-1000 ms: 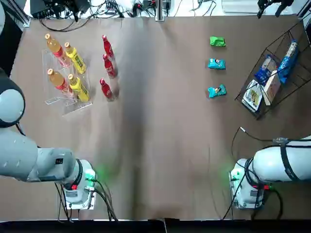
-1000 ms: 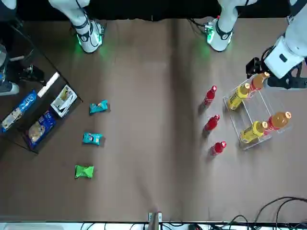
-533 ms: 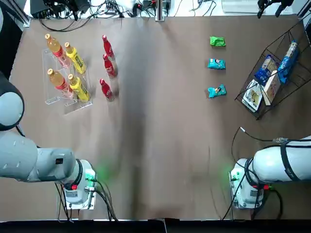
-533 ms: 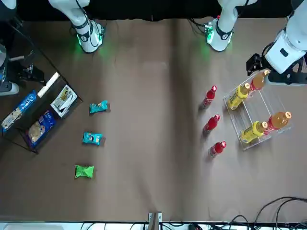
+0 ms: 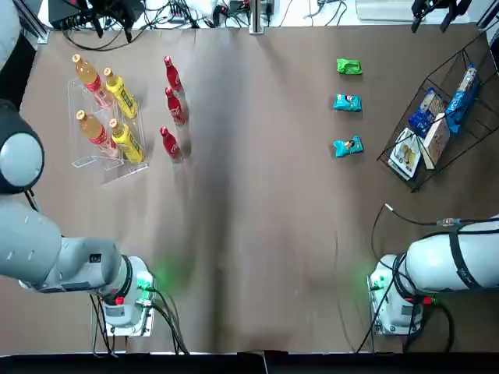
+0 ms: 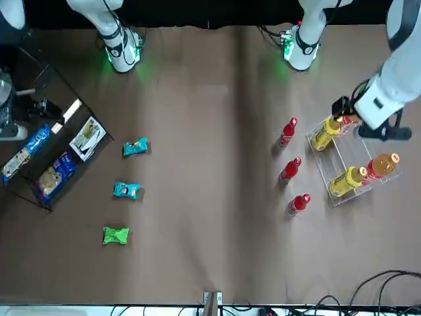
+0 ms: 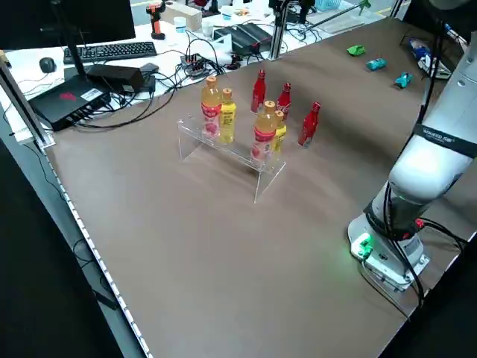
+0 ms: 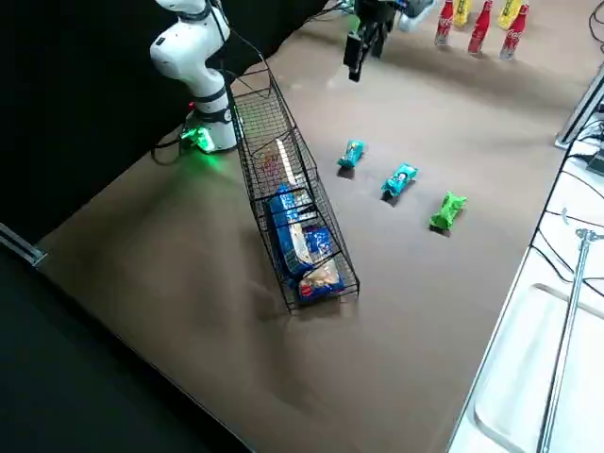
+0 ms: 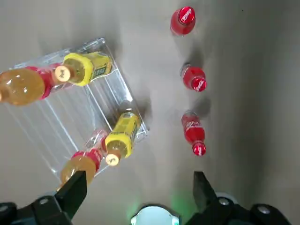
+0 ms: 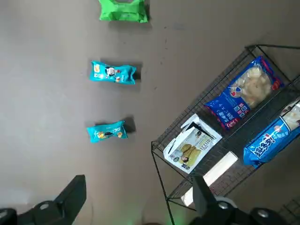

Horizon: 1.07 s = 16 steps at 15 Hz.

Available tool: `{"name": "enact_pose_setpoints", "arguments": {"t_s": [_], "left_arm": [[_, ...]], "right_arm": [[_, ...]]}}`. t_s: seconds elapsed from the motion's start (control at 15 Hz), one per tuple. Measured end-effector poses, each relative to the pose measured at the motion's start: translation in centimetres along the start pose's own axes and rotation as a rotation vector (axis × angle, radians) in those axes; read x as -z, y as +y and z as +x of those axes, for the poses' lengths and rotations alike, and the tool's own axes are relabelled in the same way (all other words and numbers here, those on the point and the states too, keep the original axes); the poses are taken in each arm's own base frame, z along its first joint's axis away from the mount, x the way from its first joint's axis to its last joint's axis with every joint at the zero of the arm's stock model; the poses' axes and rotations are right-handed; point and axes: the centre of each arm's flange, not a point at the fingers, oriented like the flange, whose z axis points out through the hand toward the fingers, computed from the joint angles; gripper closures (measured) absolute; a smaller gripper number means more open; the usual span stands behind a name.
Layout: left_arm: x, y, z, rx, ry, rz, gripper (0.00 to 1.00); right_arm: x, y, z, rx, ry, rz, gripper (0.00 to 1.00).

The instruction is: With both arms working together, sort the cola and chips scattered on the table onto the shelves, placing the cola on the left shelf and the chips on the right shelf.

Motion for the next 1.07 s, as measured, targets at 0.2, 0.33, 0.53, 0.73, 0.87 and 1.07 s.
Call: {"name": "enact_pose_setpoints", "arguments": {"t_s": [0.2, 0.33, 0.53, 0.73, 0.87, 1.07], "left_arm": [[-3.1, 0.0, 2.6, -0.004, -0.019, -0.012, 0.0], [-4.7, 0.1, 4.1, -0.006, -0.011, -0.019, 0.0], [-8.3, 0.6, 5.9, 0.045, 0.046, -0.029, 0.0], [-11.1, 1.2, 6.5, 0.076, 0.086, -0.037, 0.0], [-12.6, 1.9, 7.0, 0.108, 0.127, -0.045, 0.0], [-14.9, 3.3, 8.6, 0.126, 0.187, -0.012, 0.0]], "right_arm": [[-1.6, 0.5, 1.3, -0.012, -0.011, -0.001, 0.0], [-2.2, 0.7, 2.0, -0.05, -0.002, -0.002, 0.0], [-4.6, 0.9, 3.8, -0.162, -0.014, -0.006, 0.0], [-6.7, 1.4, 5.4, -0.227, -0.015, -0.009, 0.0], [-8.8, 2.2, 6.7, -0.311, -0.028, -0.013, 0.02], [-12.6, 2.1, 9.7, -0.539, 0.024, -0.012, 0.04]]}}
